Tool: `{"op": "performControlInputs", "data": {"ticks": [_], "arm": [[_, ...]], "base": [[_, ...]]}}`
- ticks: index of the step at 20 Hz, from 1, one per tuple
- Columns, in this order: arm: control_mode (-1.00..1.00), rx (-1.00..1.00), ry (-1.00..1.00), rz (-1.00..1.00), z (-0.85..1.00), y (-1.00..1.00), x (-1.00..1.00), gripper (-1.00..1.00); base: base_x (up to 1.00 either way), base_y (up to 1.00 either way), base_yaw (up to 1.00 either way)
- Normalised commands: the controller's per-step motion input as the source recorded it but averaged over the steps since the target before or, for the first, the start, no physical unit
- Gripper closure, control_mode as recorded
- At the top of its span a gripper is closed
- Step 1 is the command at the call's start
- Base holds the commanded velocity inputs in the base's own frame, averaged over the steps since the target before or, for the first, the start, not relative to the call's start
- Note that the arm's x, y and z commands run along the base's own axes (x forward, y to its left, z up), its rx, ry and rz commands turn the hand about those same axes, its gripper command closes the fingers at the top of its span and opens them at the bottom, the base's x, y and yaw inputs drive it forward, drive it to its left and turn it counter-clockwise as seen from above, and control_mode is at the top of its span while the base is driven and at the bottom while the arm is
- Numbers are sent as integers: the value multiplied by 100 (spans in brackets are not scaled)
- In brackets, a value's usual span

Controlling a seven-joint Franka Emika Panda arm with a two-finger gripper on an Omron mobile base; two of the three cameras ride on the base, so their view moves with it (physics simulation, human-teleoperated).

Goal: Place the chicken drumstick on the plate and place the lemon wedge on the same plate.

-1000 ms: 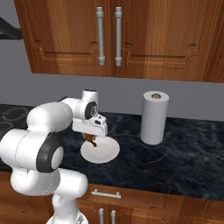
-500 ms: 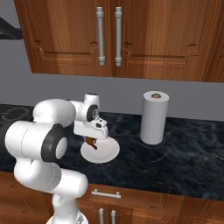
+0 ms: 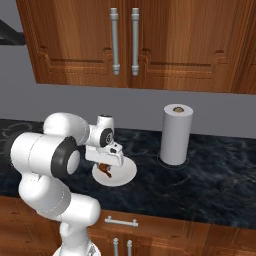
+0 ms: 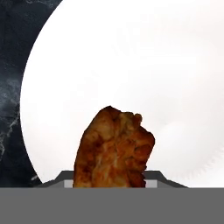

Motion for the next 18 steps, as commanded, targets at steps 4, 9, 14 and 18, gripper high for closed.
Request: {"op": "performControlInputs", "data": {"ticks": [4,9,14,18], "arm": [[-100,0,-6,0,-21,0,0,100],[-100,0,-5,0,-17,0,0,100],[-100,0,-1,0,-6,0,0,-100],[-100,0,0,0,0,0,0,-100]], "base": [[0,0,0],[0,0,0],[0,0,0],[0,0,0]]}}
